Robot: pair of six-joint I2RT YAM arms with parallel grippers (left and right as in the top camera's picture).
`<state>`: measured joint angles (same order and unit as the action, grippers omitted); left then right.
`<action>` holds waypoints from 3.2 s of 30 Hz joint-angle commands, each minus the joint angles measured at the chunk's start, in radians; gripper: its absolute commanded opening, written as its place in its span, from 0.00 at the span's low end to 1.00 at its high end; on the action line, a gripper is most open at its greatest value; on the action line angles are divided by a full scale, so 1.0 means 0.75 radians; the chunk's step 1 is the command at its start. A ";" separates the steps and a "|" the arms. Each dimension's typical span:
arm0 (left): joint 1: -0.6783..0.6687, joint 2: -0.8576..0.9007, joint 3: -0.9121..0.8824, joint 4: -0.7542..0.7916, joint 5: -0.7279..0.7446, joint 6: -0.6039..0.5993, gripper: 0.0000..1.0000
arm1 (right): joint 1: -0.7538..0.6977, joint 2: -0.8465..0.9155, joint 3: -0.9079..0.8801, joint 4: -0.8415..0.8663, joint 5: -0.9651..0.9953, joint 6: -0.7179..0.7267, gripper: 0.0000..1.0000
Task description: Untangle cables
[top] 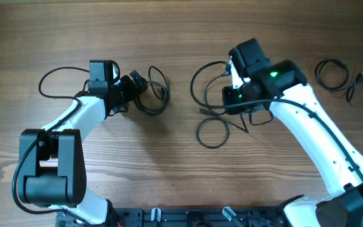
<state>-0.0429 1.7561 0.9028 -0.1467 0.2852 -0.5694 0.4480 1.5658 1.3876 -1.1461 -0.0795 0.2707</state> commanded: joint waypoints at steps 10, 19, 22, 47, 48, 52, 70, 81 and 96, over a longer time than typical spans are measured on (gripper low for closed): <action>0.006 0.015 -0.002 0.002 -0.013 0.021 1.00 | 0.335 0.225 -0.372 0.479 -0.095 -0.064 0.61; 0.006 0.015 -0.002 0.002 -0.013 0.021 1.00 | 0.389 0.436 -0.339 0.605 0.133 -0.083 0.63; 0.006 0.015 -0.002 0.002 -0.013 0.021 1.00 | 0.387 0.436 -0.362 0.668 0.398 -0.076 0.57; 0.006 0.015 -0.002 0.002 -0.013 0.020 1.00 | 0.153 0.438 -0.403 0.498 0.112 0.136 0.05; 0.006 0.015 -0.002 0.002 -0.013 0.020 1.00 | 0.153 0.438 -0.403 0.498 0.112 0.136 0.04; 0.006 0.015 -0.002 0.002 -0.013 0.021 1.00 | 0.153 0.438 -0.403 0.499 0.112 0.136 0.04; 0.006 0.015 -0.002 0.003 -0.013 0.020 1.00 | 0.153 0.438 -0.404 0.510 0.103 0.128 0.04; 0.006 0.015 -0.002 0.003 -0.013 0.021 1.00 | 0.153 0.438 -0.404 0.510 0.103 0.127 0.04; 0.006 0.015 -0.002 0.012 -0.013 0.021 1.00 | 0.019 0.052 -0.184 0.350 0.128 0.128 0.04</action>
<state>-0.0429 1.7561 0.9028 -0.1406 0.2848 -0.5690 0.5083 1.7515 1.1618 -0.8742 0.0032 0.3660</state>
